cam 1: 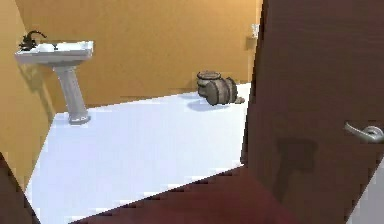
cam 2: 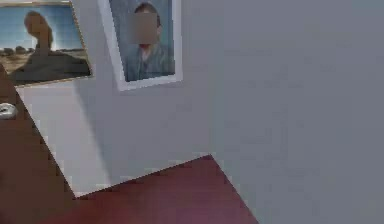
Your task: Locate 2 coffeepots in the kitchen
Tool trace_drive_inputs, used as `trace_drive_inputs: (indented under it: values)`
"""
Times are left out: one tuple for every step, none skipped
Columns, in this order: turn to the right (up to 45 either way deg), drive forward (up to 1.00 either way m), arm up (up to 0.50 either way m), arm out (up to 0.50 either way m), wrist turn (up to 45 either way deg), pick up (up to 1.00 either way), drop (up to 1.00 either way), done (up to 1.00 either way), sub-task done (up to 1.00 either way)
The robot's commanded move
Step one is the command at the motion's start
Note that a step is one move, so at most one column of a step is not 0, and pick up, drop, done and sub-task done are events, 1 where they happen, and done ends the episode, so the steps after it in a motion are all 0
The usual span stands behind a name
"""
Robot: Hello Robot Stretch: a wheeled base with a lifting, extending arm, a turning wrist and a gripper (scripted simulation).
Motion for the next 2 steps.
trace_drive_inputs:
  values:
    - [0.0, 1.00, 0.00, 0.00, 0.0, 0.00, 0.00, 0.00, 0.00]
    - [-6.0, 0.00, 0.00, 0.00, 0.0, 0.00, 0.00, 0.00, 0.00]
